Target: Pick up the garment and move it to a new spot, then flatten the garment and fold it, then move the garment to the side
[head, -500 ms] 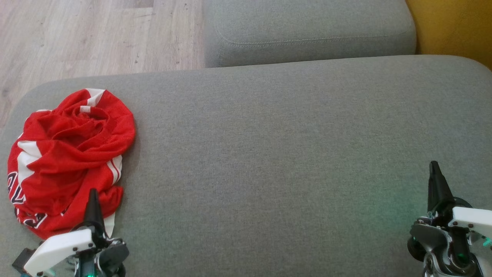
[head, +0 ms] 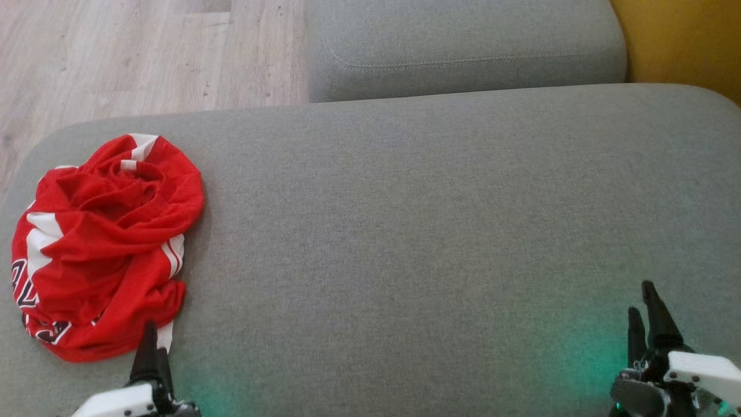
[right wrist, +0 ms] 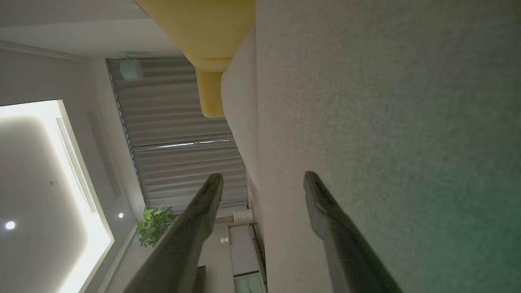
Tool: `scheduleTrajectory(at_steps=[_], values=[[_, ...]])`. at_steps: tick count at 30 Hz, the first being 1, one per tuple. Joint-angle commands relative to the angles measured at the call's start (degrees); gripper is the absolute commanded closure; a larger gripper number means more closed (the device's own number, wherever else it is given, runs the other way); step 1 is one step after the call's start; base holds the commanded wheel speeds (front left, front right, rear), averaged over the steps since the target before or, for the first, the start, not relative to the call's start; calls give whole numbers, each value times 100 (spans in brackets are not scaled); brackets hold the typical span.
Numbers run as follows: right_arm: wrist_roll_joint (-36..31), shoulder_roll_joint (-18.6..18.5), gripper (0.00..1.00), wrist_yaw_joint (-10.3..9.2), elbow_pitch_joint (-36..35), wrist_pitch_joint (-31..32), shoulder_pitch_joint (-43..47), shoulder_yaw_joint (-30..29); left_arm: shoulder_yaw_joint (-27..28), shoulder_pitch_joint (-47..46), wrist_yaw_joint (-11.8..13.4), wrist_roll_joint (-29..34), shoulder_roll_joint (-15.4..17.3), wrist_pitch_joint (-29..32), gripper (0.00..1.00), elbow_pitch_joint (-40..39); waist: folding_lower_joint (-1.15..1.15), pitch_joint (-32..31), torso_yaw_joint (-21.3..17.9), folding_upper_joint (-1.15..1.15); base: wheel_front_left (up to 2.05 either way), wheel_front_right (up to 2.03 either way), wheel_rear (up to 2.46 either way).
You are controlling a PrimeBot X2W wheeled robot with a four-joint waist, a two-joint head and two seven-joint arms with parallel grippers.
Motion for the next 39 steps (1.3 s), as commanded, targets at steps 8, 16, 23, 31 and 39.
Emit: scheduleTrajectory(at_steps=[8, 16, 23, 31, 39], values=[[-248, -25, 0, 4, -243, -170, -182, 171, -89, -173, -2, 320, 20, -166, 0, -255, 0, -43, -4, 0, 0, 0, 0], [-960, -20, 0, 7, -266, -305, -168, 161, -168, -136, 82, 972, 22, -302, 0, -474, 0, -75, 1, 0, 0, 0, 0], [-1726, -23, 0, 10, -428, -441, -115, 334, -344, -100, 265, 1779, 24, -438, 0, -668, 0, -113, 14, 0, 0, 0, 0], [-2382, -26, 0, 12, -566, -559, -76, 533, -498, -81, 383, 2315, 26, -558, 0, -795, 0, -147, 28, 0, 0, 0, 0], [-3029, -29, 0, 15, -661, -694, -48, 694, -636, -38, 511, 2880, 28, -694, 0, -907, 0, -190, 7, 0, 0, 0, 0]])
